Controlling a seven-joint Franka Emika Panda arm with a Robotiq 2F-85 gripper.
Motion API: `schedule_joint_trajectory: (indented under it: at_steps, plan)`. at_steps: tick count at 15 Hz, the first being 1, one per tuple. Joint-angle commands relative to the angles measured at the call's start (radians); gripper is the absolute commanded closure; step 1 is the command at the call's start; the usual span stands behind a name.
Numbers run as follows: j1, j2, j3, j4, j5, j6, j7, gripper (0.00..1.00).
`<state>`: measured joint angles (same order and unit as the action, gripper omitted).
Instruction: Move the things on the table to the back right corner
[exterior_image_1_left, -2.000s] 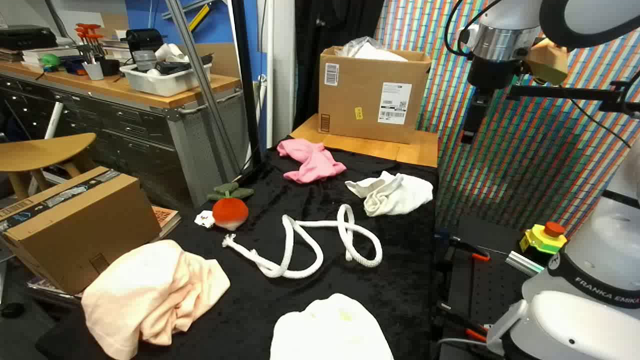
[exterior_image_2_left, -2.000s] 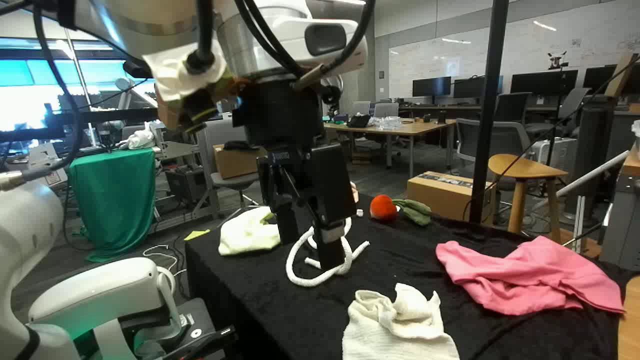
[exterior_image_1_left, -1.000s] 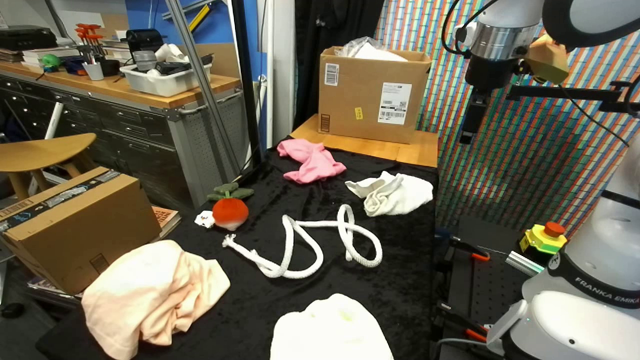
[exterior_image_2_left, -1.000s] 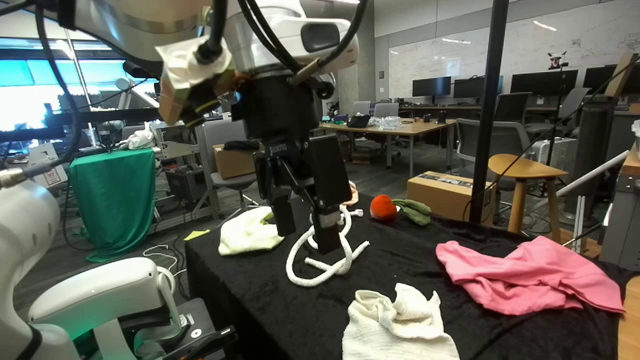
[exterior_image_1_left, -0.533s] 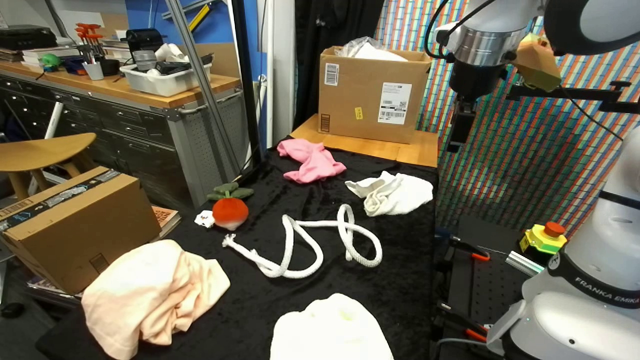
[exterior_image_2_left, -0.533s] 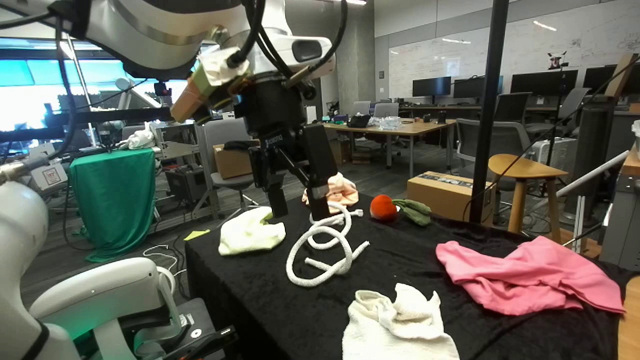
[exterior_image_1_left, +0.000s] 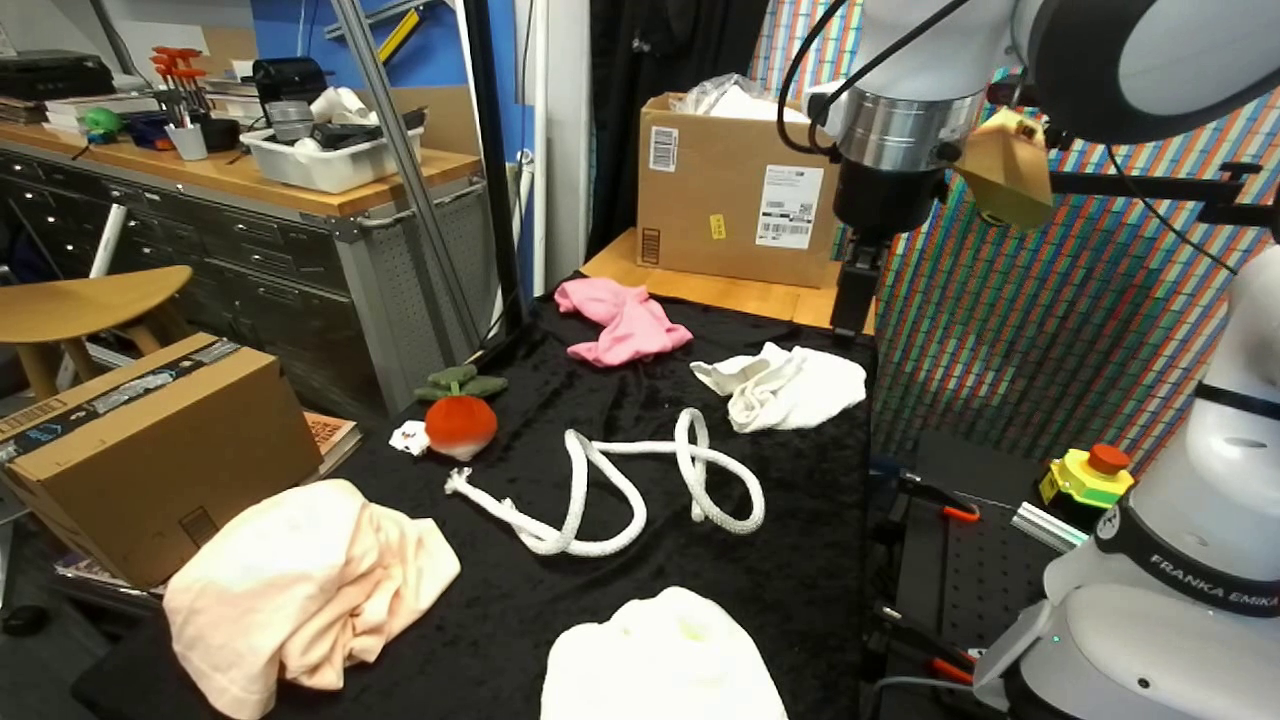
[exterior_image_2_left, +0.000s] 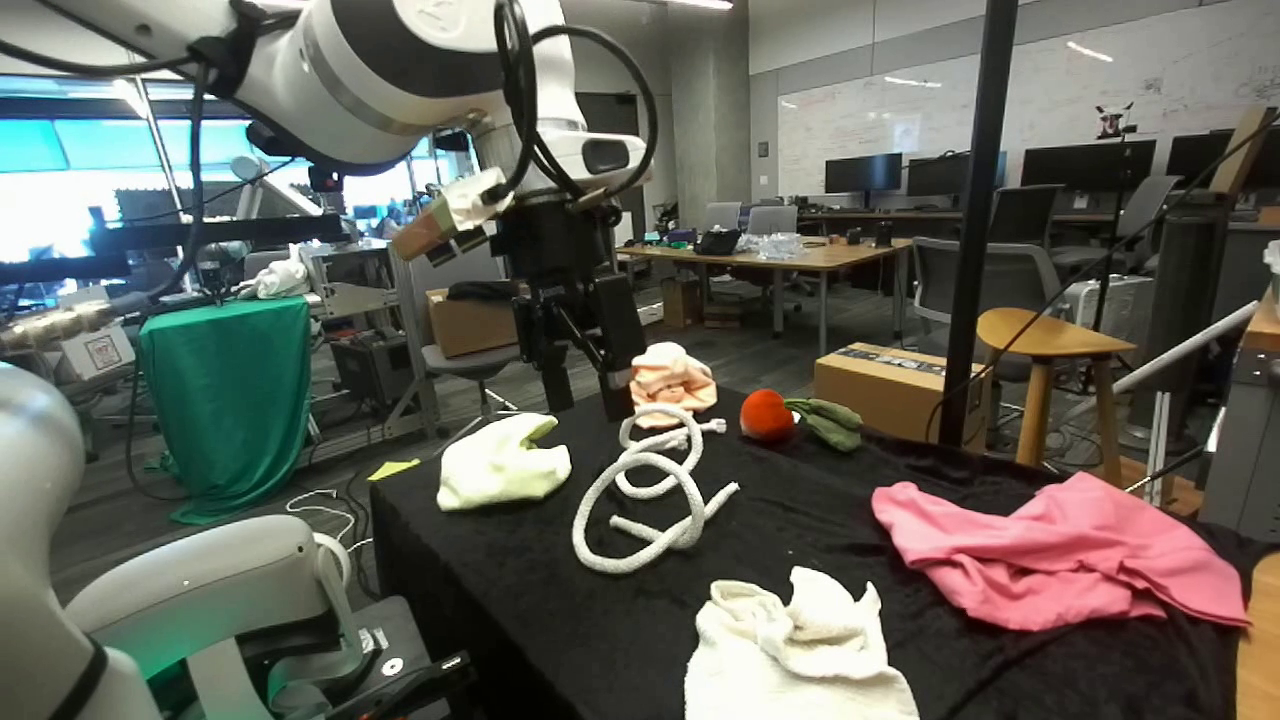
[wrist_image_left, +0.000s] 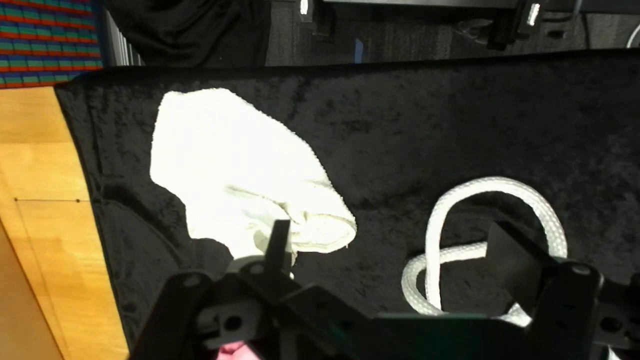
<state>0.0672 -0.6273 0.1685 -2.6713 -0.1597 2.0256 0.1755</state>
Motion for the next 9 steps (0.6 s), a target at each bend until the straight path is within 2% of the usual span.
schedule_joint_trajectory:
  at_steps: [1,9]
  plan:
    - [0.013,0.108,0.047,0.071,0.07,0.047,0.135,0.0]
    - [0.009,0.272,0.168,0.14,0.138,0.176,0.533,0.0]
